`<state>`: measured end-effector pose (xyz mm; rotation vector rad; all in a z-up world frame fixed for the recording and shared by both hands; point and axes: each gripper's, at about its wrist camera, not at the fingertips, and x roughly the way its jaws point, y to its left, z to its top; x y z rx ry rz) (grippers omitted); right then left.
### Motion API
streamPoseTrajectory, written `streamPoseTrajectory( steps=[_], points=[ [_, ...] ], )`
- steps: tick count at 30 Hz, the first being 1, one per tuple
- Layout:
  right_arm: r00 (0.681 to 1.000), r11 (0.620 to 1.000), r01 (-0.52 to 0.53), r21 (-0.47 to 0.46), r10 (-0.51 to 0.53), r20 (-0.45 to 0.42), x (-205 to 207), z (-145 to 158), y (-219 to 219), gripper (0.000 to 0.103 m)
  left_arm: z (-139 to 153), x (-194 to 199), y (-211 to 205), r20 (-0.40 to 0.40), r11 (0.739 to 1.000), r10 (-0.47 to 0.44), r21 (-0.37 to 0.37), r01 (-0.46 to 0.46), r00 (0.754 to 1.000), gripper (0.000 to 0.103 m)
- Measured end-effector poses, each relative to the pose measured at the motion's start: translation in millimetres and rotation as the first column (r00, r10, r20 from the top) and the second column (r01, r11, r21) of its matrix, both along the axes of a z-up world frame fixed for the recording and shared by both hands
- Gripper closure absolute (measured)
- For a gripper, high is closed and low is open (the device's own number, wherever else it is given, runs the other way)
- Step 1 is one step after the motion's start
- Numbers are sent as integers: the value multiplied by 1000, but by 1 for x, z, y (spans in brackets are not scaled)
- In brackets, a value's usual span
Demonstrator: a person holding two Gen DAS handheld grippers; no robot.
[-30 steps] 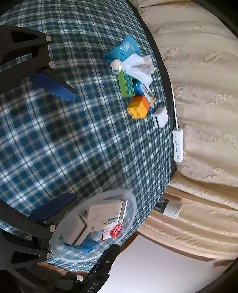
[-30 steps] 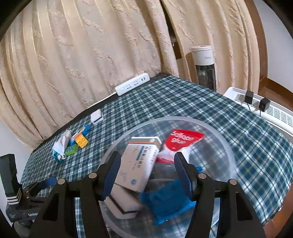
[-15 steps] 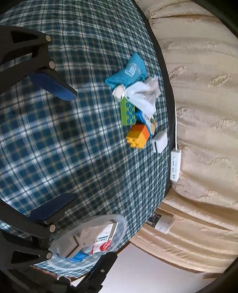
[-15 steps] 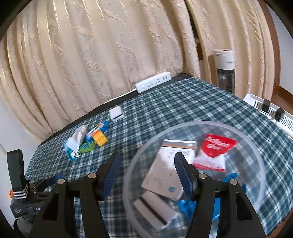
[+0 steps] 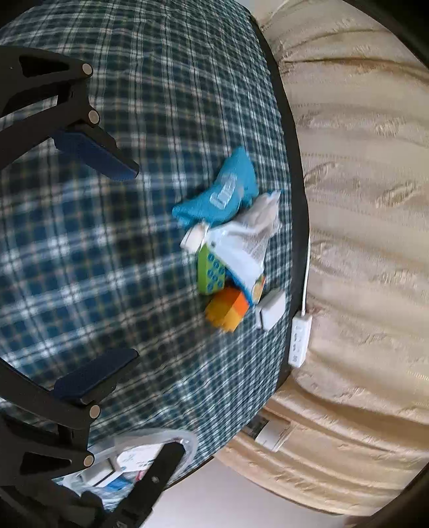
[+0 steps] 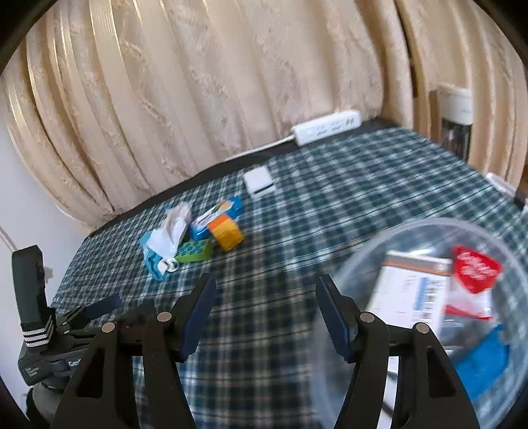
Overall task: Organize objects
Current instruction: 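Withdraw both tools from the bowl toward the remaining items, then grasp the orange-yellow toy block with the right tool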
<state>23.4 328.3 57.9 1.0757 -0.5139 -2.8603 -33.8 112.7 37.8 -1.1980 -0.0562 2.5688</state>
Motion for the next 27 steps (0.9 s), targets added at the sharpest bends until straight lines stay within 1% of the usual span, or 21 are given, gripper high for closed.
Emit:
streamPoseTrajectory(
  steps=[6, 10, 15, 21, 27],
  points=[
    [998, 1000, -19, -13, 20, 66, -35, -17, -21, 39, -2, -10, -23, -5, 998, 56, 9, -55, 998, 0],
    [995, 999, -31, 11, 30, 92, -57, -24, -35, 39, -4, -14, -35, -7, 996, 84, 25, -84, 996, 0],
    [987, 999, -18, 30, 13, 158, -92, -39, -41, 39, -4, -16, -45, -19, 993, 114, 27, -114, 993, 0],
    [988, 998, -22, 58, 13, 152, -122, -39, -51, 39, -2, -15, -48, -24, 991, 128, 29, -127, 991, 0],
    [987, 997, -38, 74, 26, 157, -149, -45, -62, 39, -4, -17, -50, -12, 991, 128, 32, -128, 992, 0]
  ],
)
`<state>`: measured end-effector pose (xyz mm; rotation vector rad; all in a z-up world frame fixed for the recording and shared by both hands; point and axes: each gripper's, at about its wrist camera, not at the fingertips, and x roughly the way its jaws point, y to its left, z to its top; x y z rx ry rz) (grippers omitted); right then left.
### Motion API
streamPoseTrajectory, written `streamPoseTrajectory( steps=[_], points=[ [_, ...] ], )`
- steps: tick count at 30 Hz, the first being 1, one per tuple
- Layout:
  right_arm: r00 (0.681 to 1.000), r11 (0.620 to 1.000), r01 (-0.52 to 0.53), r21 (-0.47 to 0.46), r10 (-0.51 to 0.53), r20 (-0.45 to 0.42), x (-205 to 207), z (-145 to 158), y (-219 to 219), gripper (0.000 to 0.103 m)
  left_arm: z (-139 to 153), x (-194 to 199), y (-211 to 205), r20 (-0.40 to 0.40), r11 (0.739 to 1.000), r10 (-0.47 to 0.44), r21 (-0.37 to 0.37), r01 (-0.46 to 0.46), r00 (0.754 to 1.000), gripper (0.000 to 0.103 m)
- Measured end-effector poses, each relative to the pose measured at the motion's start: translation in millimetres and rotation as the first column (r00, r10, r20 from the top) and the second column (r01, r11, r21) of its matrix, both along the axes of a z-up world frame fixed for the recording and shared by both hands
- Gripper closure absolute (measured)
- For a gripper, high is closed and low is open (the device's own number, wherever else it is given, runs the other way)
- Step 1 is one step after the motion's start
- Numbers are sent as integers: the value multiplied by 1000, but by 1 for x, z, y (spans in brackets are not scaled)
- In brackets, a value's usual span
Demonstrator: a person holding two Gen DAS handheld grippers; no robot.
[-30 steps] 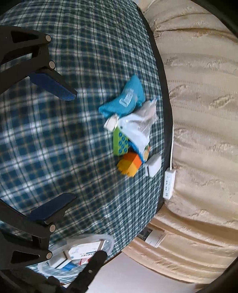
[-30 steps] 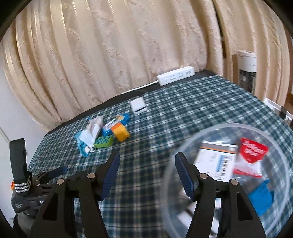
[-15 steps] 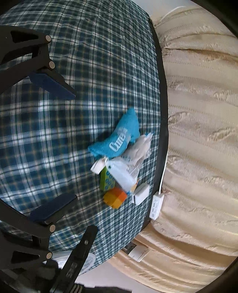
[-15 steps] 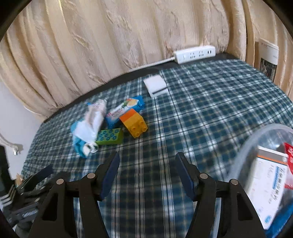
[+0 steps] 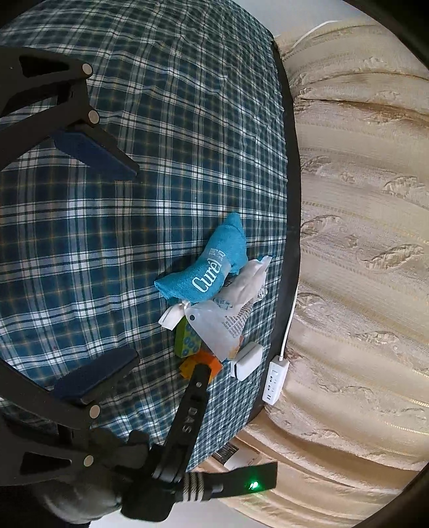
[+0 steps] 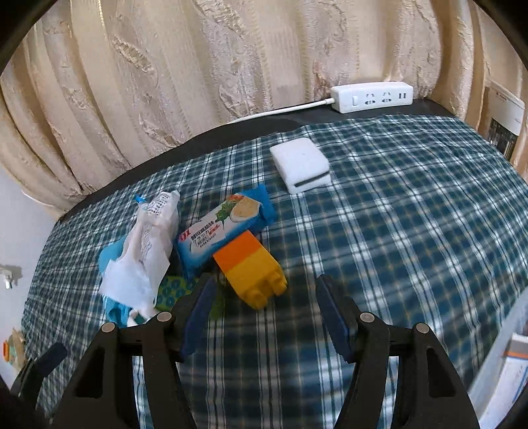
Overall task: Organize objects
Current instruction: 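Grasp the orange-yellow toy block with the right tool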
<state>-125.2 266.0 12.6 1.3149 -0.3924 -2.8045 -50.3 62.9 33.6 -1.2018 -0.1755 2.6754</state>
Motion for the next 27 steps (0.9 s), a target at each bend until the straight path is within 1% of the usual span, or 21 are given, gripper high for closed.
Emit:
streamPoseTrajectory(
  steps=[10, 13, 15, 17, 19, 22, 27],
  points=[
    [999, 999, -30, 13, 30, 12, -18, -10, -7, 40, -4, -5, -7, 23, 1000, 24, 15, -24, 999, 0],
    [999, 998, -48, 36, 47, 4, -20, -10, -12, 44, -5, -6, -7, 27, 1000, 26, 14, -27, 999, 0],
    [998, 998, -58, 36, 58, -3, -20, -10, -14, 49, -7, -7, -7, 32, 1000, 27, 11, -27, 999, 0],
    [998, 997, -64, 51, 64, -3, -20, -10, -16, 59, -7, -8, -6, 35, 1000, 26, 10, -27, 999, 0],
    [997, 996, -72, 58, 72, -1, -20, -11, -17, 65, -8, -8, -6, 37, 1000, 26, 7, -27, 999, 0],
    [997, 995, -74, 72, 75, -4, -18, -11, -18, 67, -8, -8, -6, 39, 1000, 27, 6, -27, 999, 0],
    [996, 994, -89, 64, 90, -6, -12, -10, -18, 68, -11, -9, -5, 43, 1000, 25, 1, -25, 999, 0]
  ],
)
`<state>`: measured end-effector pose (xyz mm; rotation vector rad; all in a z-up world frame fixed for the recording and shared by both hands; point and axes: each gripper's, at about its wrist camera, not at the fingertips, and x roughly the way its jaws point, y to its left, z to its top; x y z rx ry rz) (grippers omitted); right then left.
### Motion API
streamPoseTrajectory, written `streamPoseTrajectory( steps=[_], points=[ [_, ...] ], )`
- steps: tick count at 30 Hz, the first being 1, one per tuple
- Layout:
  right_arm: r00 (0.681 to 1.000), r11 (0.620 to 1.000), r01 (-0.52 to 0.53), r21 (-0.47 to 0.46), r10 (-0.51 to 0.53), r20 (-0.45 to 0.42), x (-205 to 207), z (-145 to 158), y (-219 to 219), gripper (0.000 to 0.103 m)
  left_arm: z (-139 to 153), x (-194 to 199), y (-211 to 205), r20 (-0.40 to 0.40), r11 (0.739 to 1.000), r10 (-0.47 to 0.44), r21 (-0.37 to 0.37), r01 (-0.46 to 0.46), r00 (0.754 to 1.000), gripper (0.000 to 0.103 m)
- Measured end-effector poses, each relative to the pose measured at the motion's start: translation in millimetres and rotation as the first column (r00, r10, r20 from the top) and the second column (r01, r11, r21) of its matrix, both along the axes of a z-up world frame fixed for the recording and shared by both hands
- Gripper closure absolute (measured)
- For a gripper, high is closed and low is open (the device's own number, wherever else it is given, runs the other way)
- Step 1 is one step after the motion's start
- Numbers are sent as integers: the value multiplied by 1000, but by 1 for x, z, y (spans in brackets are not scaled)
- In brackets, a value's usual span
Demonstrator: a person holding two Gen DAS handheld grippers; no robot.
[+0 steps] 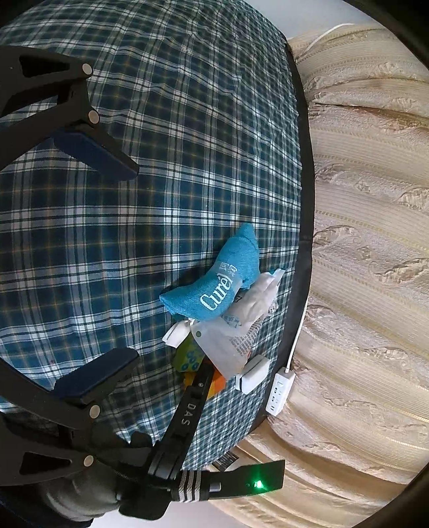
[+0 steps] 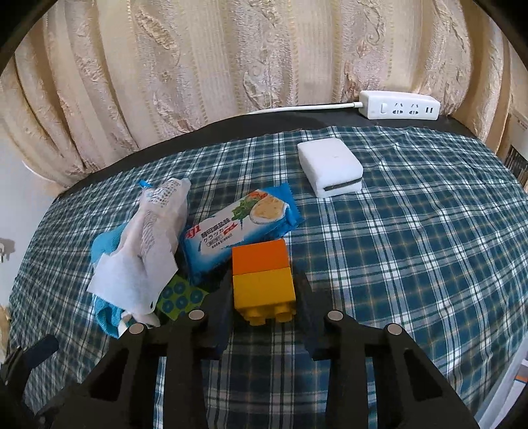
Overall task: Organize objects
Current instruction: 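Grasp the orange-yellow toy block with the right tool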
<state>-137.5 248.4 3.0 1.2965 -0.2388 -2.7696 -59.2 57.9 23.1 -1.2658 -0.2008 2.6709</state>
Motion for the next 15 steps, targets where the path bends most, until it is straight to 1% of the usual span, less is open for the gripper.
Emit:
streamPoseTrajectory(
  steps=[6, 15],
  points=[
    [1000, 1000, -15, 1, 15, 5, 17, 1, 1, 68, -2, 0, 0, 3, 1000, 4, -5, -4, 1000, 0],
    [1000, 999, -23, -43, 24, 21, 49, 1, 11, 68, -4, -2, -1, 5, 1000, 17, -20, -16, 1000, 0]
  ],
)
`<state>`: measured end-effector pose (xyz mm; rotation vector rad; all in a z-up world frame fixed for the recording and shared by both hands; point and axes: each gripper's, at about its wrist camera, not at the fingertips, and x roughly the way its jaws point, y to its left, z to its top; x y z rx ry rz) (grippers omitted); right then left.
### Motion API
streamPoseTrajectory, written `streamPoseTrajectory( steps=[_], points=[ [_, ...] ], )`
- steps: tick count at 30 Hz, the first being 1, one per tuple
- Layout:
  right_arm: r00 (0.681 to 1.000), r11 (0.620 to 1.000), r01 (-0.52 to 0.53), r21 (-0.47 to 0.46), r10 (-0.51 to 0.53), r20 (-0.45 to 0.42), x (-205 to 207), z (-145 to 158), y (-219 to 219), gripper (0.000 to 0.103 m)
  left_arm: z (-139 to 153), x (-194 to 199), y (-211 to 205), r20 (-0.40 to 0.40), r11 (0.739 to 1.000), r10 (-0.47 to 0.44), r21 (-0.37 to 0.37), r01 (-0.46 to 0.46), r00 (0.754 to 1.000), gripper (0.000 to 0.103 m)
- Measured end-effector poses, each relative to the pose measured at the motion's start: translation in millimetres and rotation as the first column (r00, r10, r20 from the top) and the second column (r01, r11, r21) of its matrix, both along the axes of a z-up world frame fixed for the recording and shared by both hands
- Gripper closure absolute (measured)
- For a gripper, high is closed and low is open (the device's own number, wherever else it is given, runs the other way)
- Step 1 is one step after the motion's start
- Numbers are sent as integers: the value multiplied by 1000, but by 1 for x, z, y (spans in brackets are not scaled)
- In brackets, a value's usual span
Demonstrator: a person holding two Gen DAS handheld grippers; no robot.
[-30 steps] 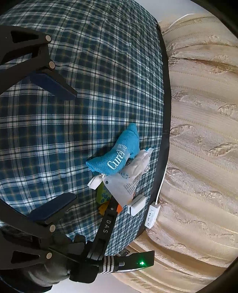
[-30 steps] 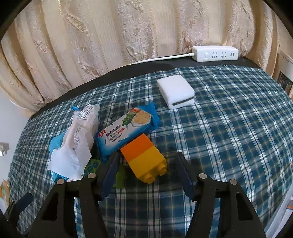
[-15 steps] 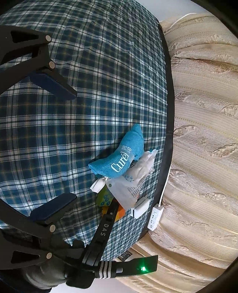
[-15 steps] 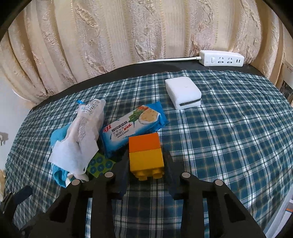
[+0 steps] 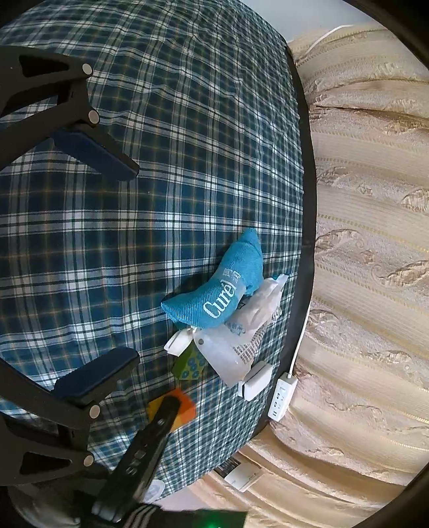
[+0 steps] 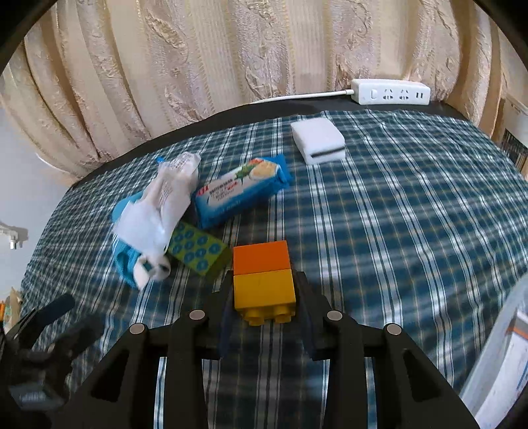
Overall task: Organize objects
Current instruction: 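Grasp the orange-yellow toy block with the right tool, then grasp the blue Cure towel with the left tool while the right holds the block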
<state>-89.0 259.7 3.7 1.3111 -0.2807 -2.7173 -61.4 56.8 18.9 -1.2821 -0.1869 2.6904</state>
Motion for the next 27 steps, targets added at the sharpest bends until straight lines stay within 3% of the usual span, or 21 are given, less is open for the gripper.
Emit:
streamPoseTrajectory(
  steps=[15, 27],
  points=[
    [999, 998, -7, -55, 5, -40, 40, -4, 11, 68, -9, -9, -6, 40, 996, 80, -43, -79, 996, 0],
    [999, 994, -17, -107, 12, -48, 42, -5, 17, 68, 15, -32, 1, 29, 989, 137, -61, -135, 990, 0]
  ],
)
